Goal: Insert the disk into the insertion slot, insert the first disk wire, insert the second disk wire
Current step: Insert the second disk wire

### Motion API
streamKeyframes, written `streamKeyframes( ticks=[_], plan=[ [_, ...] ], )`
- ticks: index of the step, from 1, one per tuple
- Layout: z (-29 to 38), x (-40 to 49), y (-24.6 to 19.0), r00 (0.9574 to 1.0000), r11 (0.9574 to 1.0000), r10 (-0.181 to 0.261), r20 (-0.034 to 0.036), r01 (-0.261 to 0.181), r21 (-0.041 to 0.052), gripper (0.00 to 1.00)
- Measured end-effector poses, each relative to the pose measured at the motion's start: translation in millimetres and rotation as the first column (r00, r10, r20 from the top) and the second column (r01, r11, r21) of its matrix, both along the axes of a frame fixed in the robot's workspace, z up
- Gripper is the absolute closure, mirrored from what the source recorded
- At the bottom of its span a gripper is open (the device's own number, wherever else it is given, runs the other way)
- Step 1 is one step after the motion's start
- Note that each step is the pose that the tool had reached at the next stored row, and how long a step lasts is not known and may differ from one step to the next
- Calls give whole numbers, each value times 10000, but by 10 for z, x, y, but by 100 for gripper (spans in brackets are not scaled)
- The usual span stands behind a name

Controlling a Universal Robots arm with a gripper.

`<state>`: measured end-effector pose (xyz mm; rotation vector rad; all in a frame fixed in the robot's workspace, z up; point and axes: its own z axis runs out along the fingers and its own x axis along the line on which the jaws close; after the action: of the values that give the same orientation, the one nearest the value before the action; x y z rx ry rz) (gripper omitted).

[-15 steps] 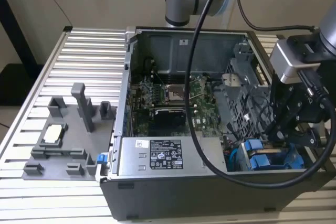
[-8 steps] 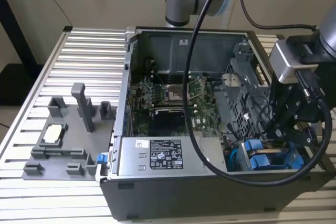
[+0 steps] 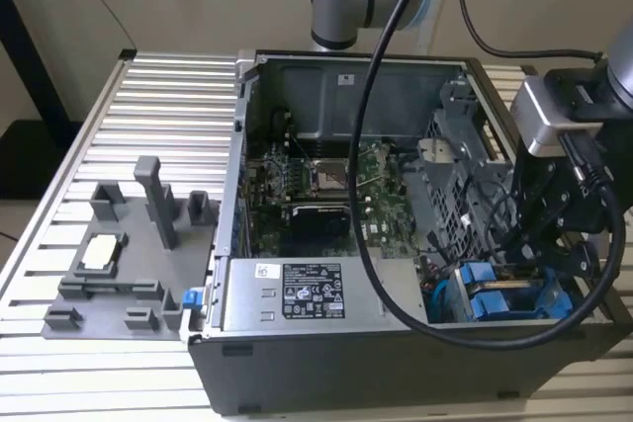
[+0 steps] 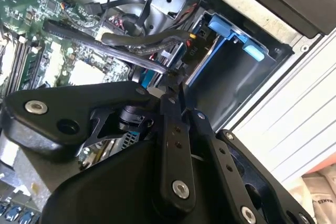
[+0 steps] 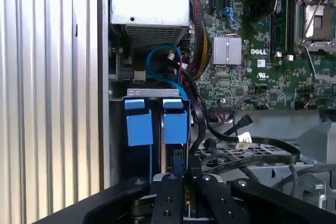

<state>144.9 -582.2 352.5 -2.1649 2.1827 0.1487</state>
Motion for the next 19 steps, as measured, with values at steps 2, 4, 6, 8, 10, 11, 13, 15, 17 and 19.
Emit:
streamKeyframes(
  ticks=[2, 4, 6, 8, 10, 11, 13, 15, 17, 19],
  plan=[
    [-1, 0, 0, 10000, 10000, -2, 0, 2, 1, 84],
    [-6, 0, 0, 10000, 10000, -6, 0, 6, 4, 84],
    [-16, 1, 0, 10000, 10000, -30, 0, 30, 3, 84],
    [-27, 2, 0, 10000, 10000, -53, 0, 53, 2, 84],
    [-36, 2, 0, 10000, 10000, -71, 0, 71, 2, 84],
    [-41, 2, 0, 10000, 10000, -85, 0, 85, 2, 84],
    [-57, 1, 0, 9999, 9999, -124, 0, 124, 3, 84],
    [-72, 1, 0, 9999, 9999, -146, 0, 146, 1, 84],
    [-81, 1, 0, 9999, 9999, -157, 0, 157, 3, 84],
    [-87, 4, 0, 9999, 9999, -164, 0, 164, 6, 84]
  ],
)
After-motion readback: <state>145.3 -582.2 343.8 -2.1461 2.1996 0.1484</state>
